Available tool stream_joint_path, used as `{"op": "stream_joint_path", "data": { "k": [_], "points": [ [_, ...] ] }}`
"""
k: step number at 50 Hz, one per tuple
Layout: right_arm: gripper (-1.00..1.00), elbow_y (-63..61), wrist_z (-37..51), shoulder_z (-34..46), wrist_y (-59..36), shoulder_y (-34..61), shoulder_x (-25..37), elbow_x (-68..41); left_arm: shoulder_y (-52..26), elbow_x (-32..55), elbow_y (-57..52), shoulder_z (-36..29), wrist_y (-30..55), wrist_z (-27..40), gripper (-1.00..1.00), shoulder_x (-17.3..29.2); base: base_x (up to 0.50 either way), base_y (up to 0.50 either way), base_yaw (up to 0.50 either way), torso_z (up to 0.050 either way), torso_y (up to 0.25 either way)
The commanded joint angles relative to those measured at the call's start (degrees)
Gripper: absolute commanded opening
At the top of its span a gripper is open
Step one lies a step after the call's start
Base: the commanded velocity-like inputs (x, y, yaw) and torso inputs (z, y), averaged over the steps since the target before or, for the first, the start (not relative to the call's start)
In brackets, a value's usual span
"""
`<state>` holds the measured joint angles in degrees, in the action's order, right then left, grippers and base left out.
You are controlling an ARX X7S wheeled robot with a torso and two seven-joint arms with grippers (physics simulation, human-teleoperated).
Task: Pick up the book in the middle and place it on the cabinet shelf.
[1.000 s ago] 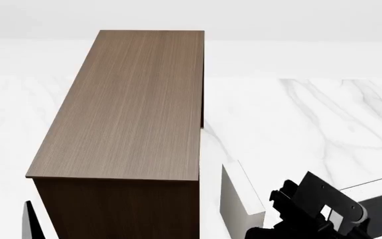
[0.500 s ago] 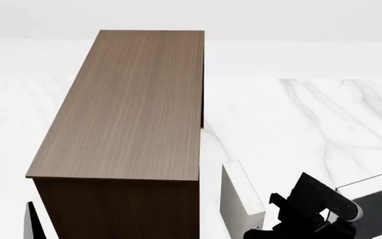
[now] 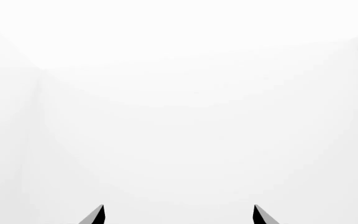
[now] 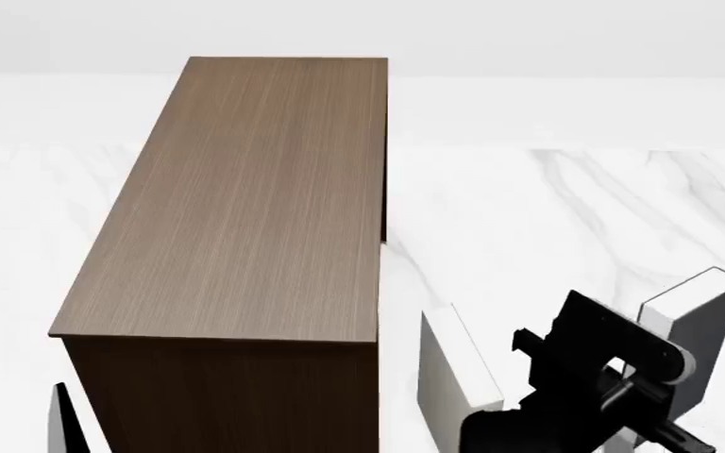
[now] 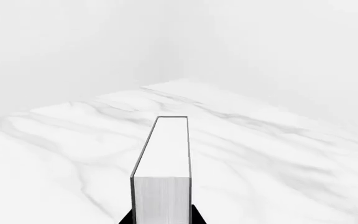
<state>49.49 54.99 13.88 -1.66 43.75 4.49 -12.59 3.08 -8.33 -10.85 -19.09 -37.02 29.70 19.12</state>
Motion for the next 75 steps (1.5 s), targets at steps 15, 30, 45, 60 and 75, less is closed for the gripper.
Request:
{"op": "stream_joint_path", "data": {
  "k": [15,30,45,60,75],
  "points": [
    [-1.00,-52.34,-1.69,6.48,-23.47,-0.15,10.42,5.16,-0.30,0.98,0.17,-0.56,0.66,0.29,1.00,0.41,0.00,0.00,0.00,0.000,0.002],
    [-1.00,-71.06,-4.19,6.77,-32.62,2.61,11.61,1.14,-0.35,0.87,0.41,-0.91,0.35,0.58,1.00,0.64,0.00,0.00,0.00,0.000,0.001],
    [-1.00,-79.78,-10.37,3.73,-31.62,4.77,9.35,-9.65,-0.16,0.70,0.25,-1.26,0.22,0.85,1.00,0.90,0.00,0.00,0.00,0.000,0.001],
    [-1.00,-83.88,-10.60,-5.89,-33.64,8.04,4.23,-26.91,-0.09,0.58,0.03,-1.57,0.27,1.09,1.00,1.13,0.00,0.00,0.00,0.000,0.001],
    [-1.00,-77.97,-6.85,-13.50,-37.28,11.37,-1.73,-49.59,-0.19,0.41,0.41,-2.03,-0.16,1.30,1.00,1.34,0.00,0.00,0.00,0.000,0.001]
  ]
}}
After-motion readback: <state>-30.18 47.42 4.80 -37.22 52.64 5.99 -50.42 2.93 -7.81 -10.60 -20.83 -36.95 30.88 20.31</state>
